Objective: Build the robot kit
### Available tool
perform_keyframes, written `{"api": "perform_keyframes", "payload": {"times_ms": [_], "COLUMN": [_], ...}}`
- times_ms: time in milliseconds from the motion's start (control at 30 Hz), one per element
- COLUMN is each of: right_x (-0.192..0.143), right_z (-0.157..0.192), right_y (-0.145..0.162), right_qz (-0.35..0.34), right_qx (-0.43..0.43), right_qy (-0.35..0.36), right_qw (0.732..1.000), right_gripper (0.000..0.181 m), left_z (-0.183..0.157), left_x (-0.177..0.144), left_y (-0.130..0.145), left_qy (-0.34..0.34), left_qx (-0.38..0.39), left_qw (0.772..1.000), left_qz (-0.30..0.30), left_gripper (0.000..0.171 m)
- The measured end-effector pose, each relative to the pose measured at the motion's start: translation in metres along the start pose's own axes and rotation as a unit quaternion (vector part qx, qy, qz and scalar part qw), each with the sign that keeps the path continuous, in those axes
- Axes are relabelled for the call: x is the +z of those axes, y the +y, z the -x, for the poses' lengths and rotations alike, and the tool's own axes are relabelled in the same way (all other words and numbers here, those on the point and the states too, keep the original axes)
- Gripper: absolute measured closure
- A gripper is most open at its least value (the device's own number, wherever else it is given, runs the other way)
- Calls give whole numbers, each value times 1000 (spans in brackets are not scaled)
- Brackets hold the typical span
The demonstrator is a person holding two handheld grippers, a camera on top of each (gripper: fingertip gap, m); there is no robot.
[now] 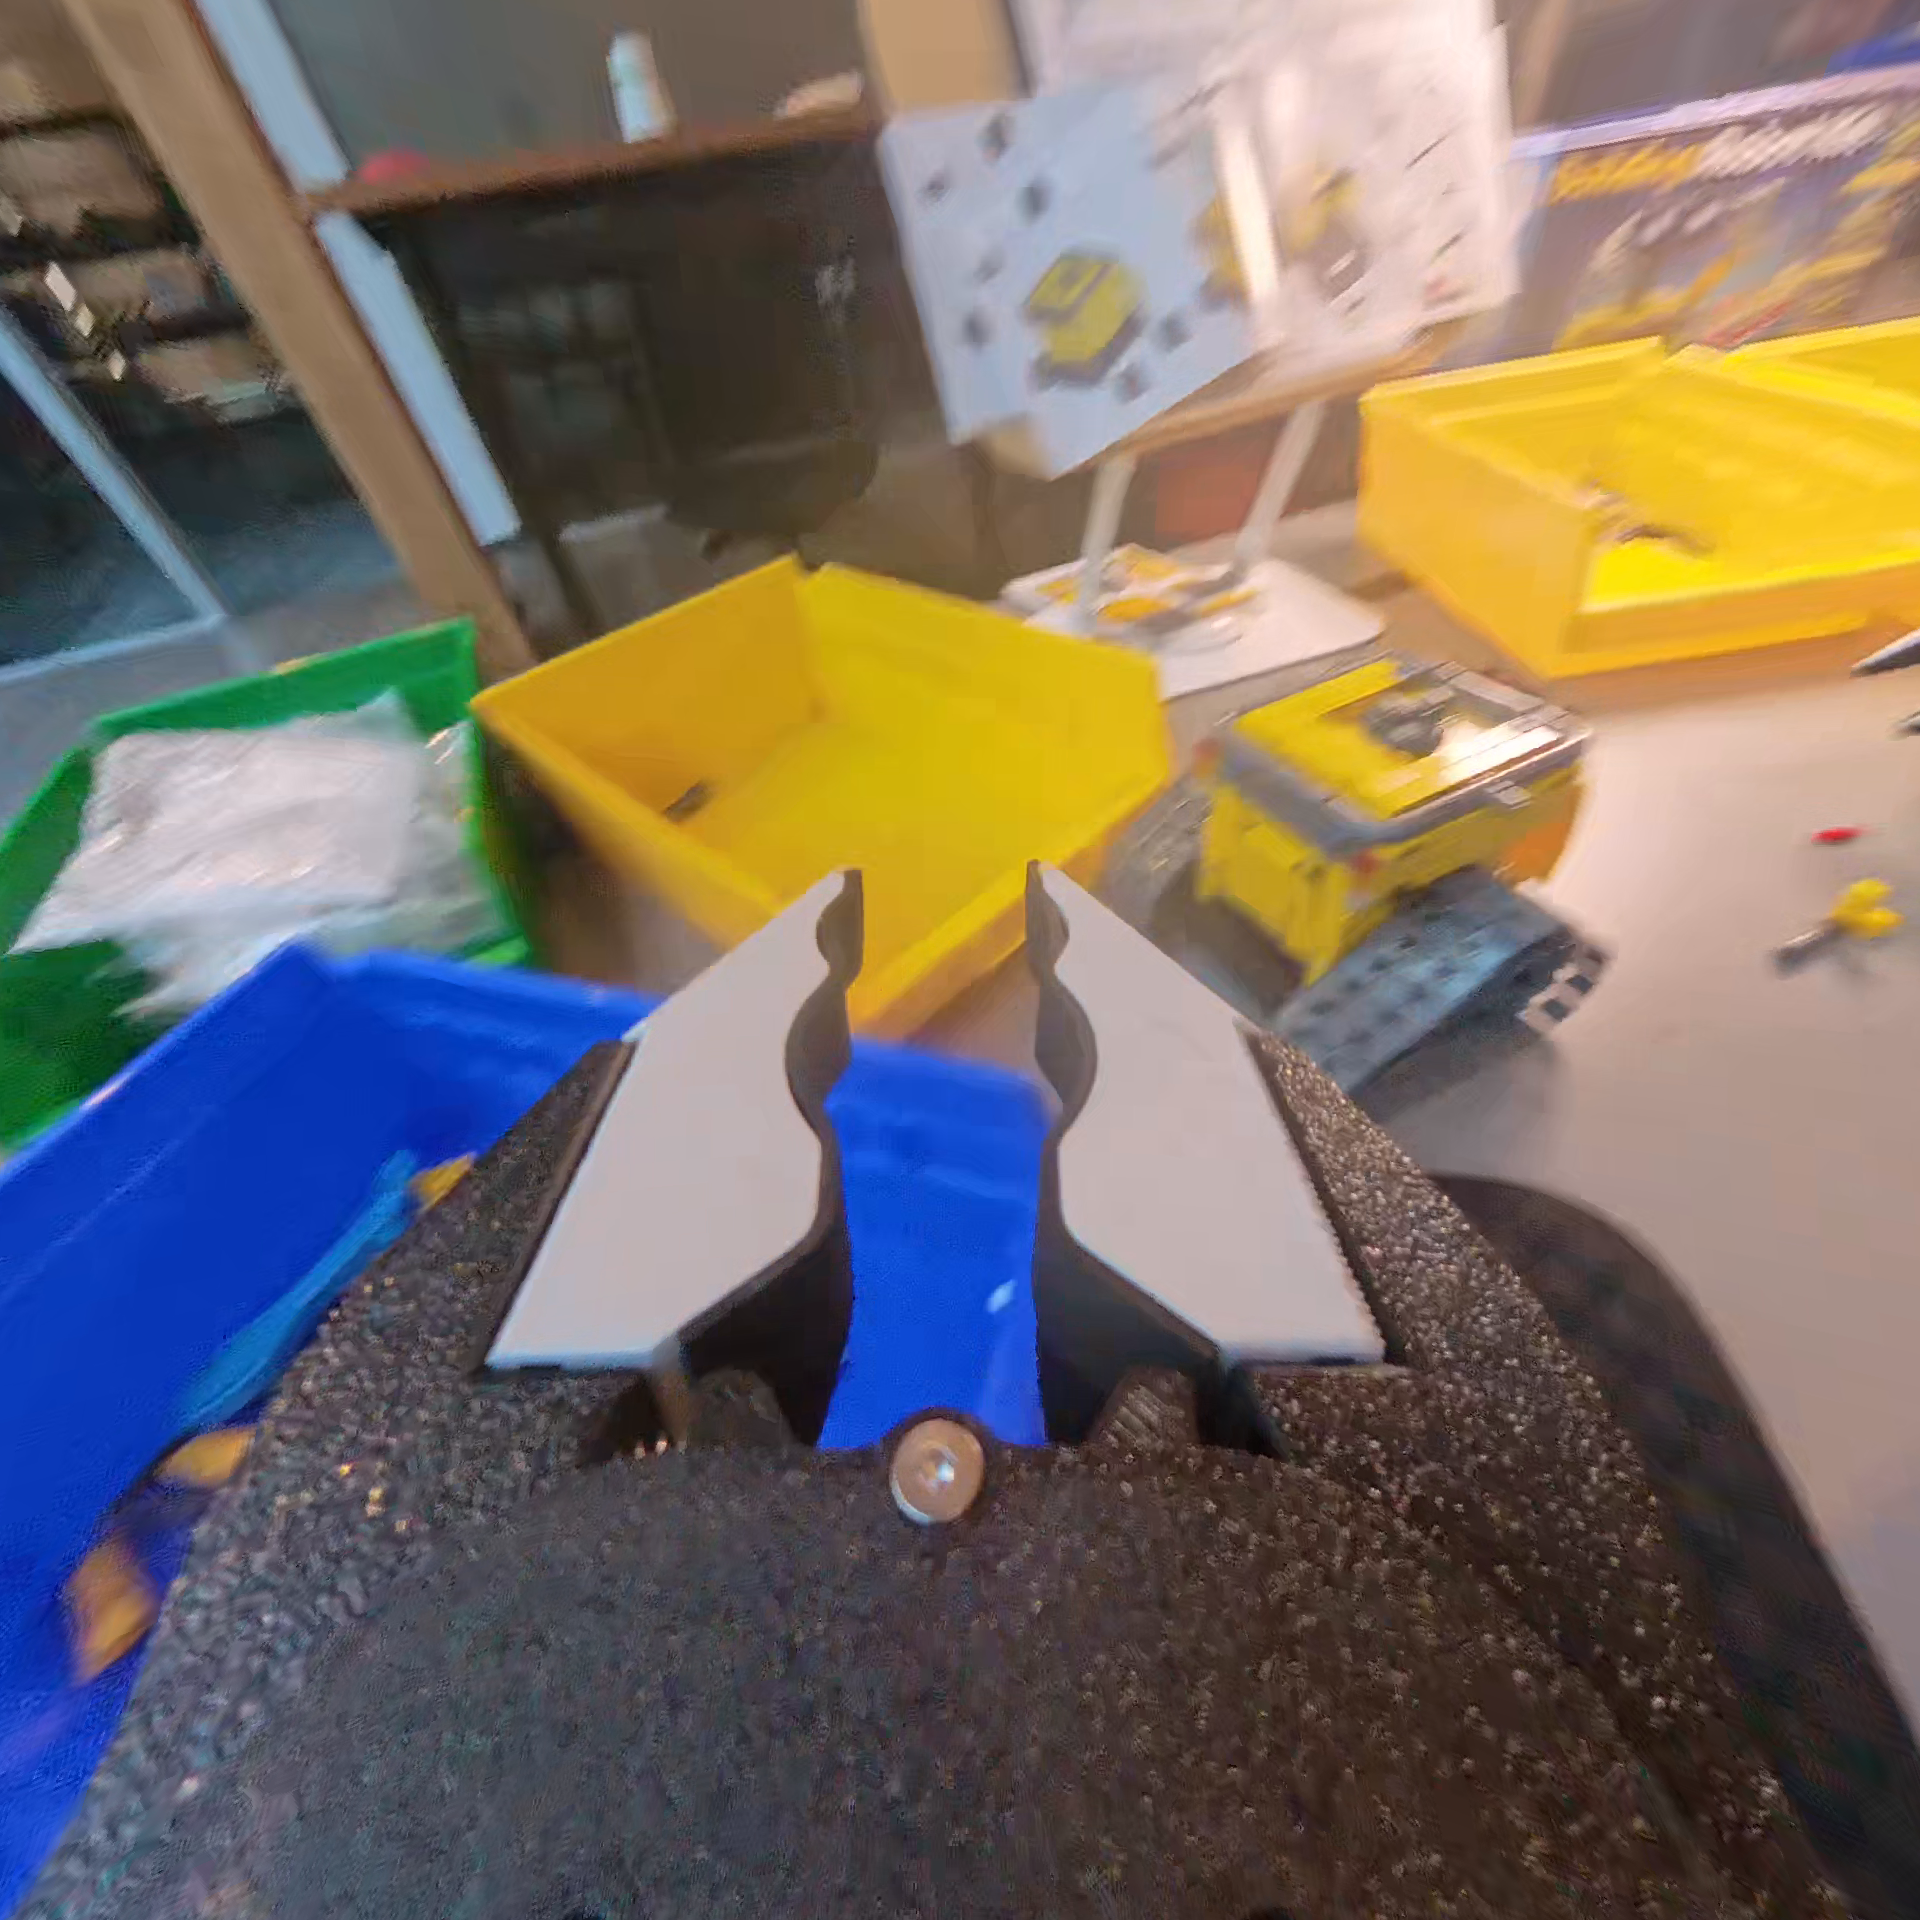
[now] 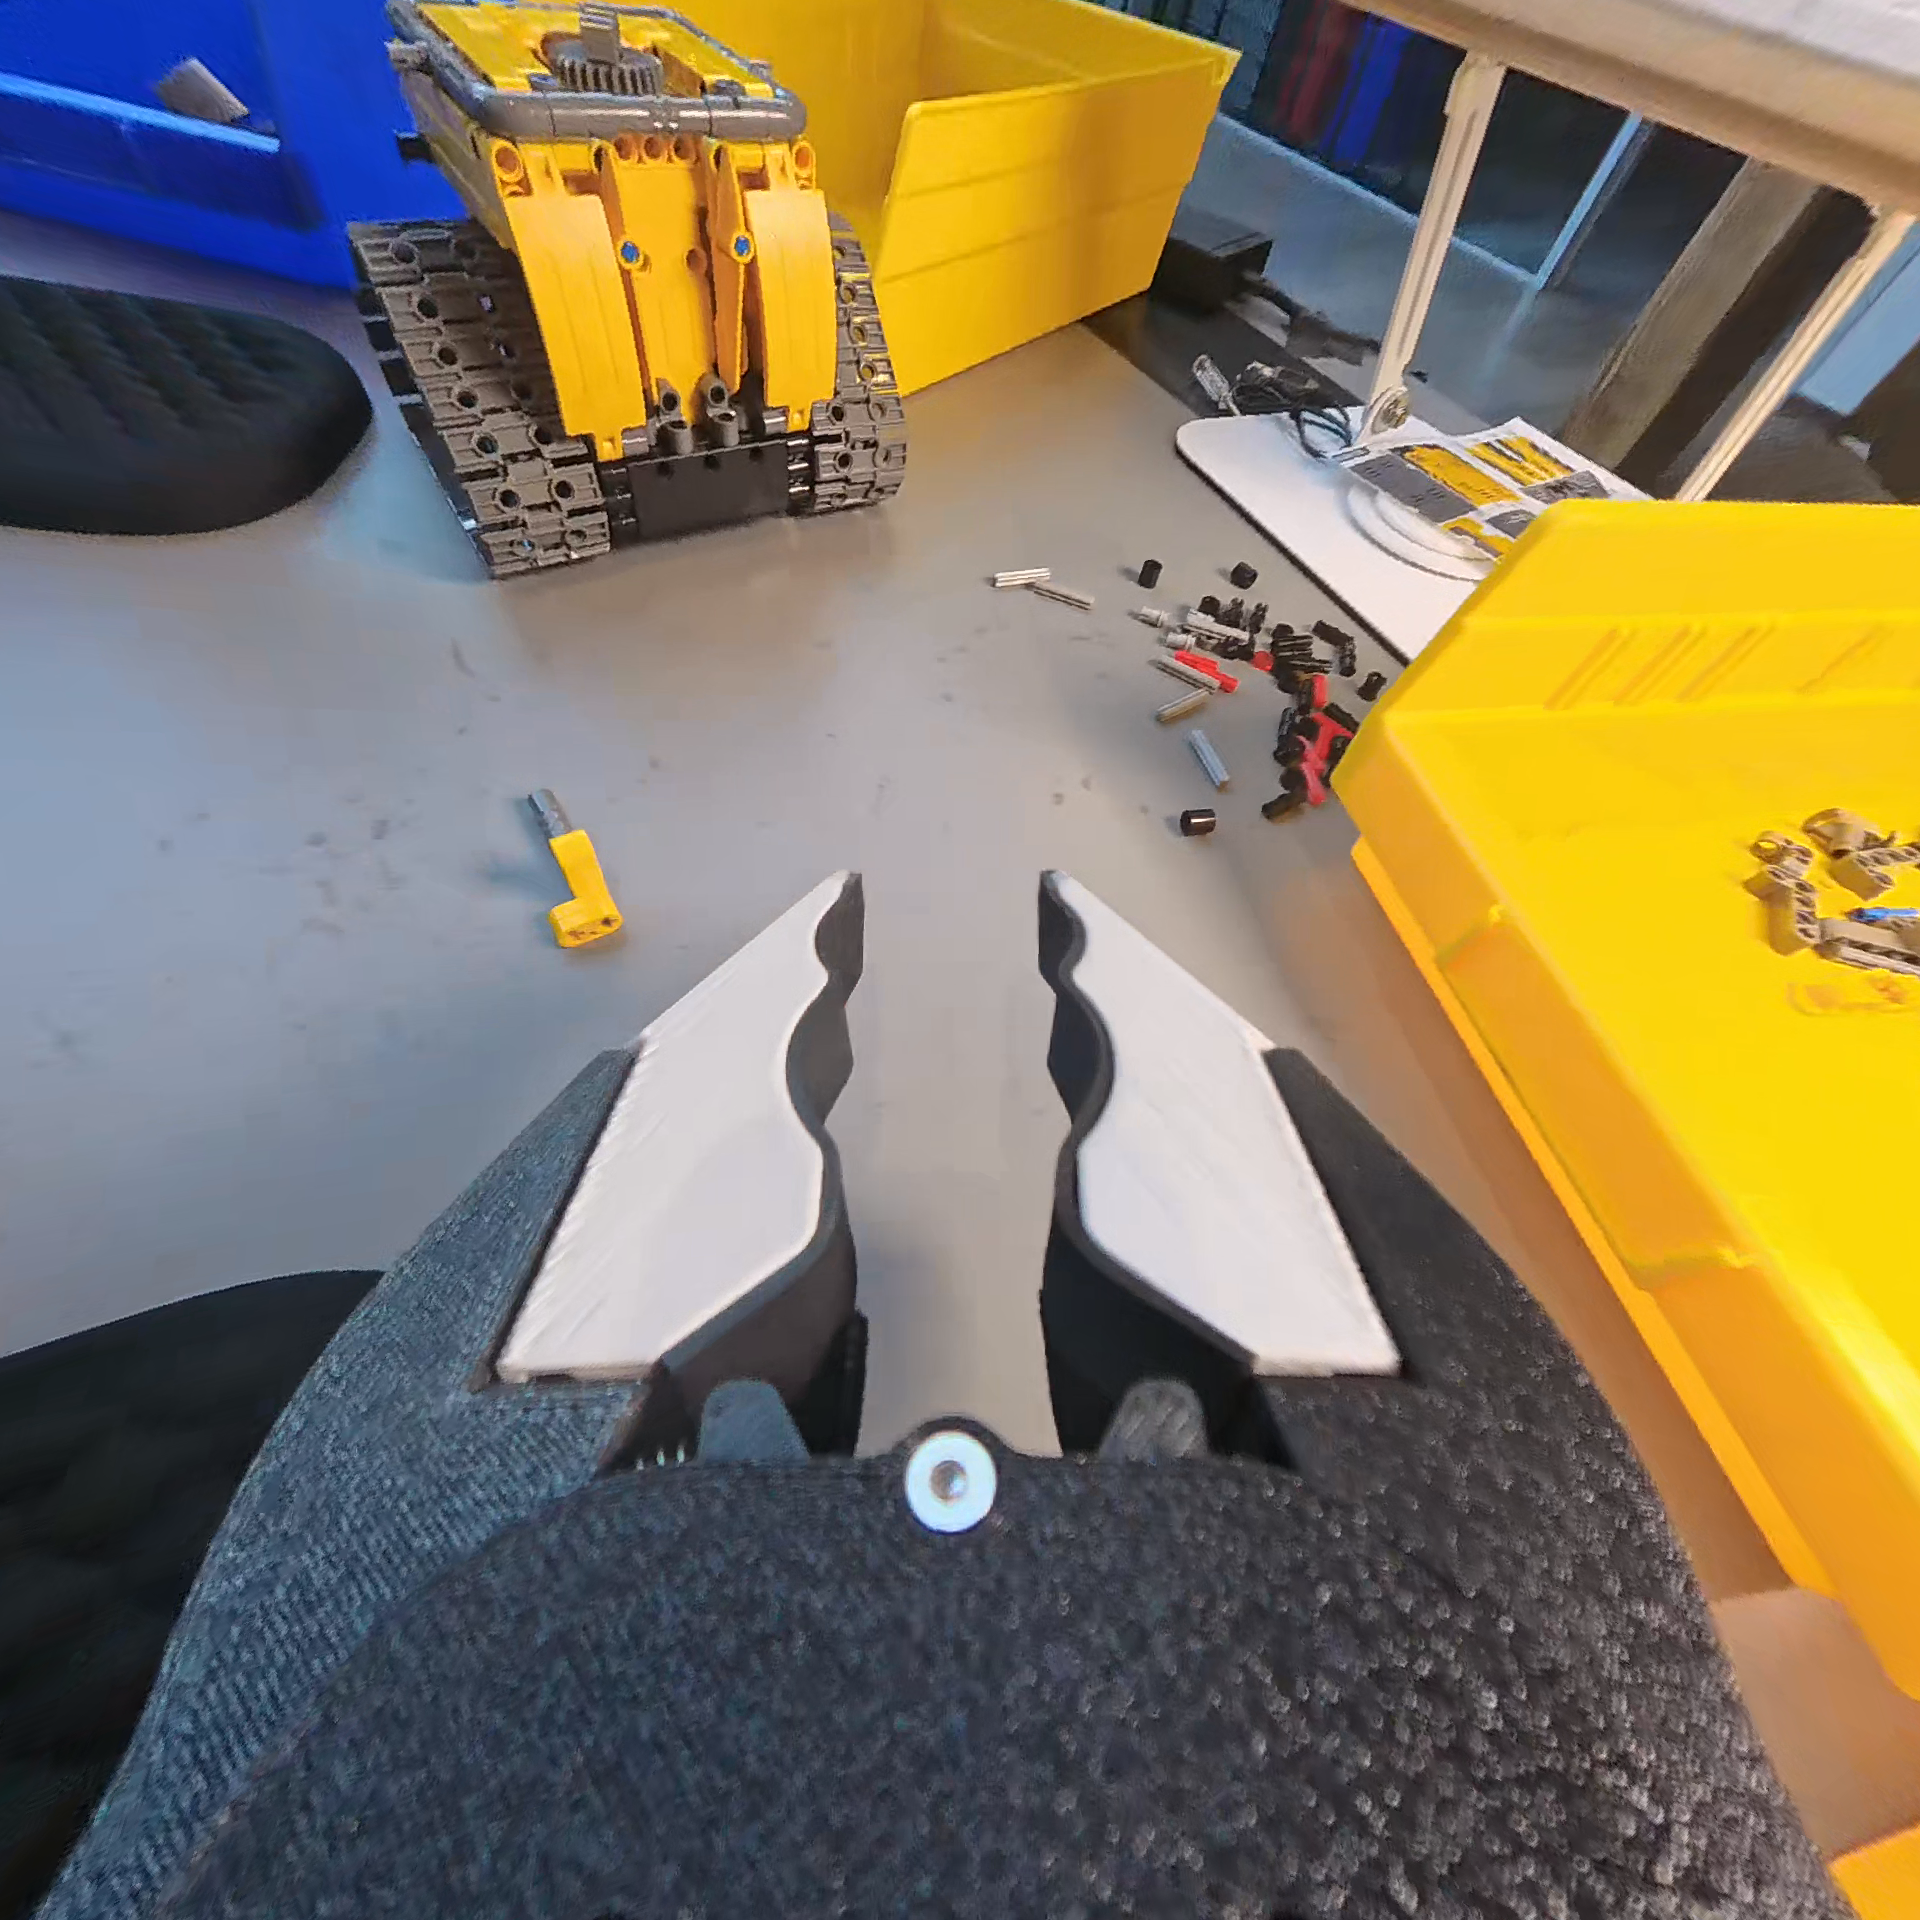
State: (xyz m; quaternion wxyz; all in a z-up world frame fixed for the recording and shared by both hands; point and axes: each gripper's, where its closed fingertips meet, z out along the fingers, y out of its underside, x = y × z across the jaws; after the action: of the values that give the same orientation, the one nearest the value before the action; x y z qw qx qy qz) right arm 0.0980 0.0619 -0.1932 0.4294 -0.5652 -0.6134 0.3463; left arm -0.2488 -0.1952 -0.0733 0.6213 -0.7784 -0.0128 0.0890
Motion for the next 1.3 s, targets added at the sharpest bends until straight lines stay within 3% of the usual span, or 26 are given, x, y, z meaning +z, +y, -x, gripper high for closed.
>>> {"api": "perform_keyframes", "payload": {"times_ms": [167,333,467,700,933,1200,1300], "right_x": [2,2,1,0,2,5,6], "right_z": [0,-2,-7,-12,-11,-7,-7], "right_y": [2,2,2,3,6,9,10], "right_qz": [6,3,0,-2,8,20,23], "right_qx": [-19,-34,-28,-21,-30,-42,-43], "right_qy": [5,18,30,42,44,39,39], "right_qw": [1000,999,999,999,999,998,998], "right_gripper": [147,148,149,152,153,153,154], "left_z": [98,129,161,228,231,220,221], "left_x": [-28,-29,-19,-20,-24,-24,-15], "left_y": [57,129,155,173,210,213,208], "left_qy": [-35,11,-11,-50,-18,27,23], "left_qx": [-11,-19,62,55,82,93,68], "left_qw": [977,920,871,807,753,750,764], "left_qz": [209,392,486,587,653,655,641], "left_gripper": [132,126,134,134,137,139,139]}}
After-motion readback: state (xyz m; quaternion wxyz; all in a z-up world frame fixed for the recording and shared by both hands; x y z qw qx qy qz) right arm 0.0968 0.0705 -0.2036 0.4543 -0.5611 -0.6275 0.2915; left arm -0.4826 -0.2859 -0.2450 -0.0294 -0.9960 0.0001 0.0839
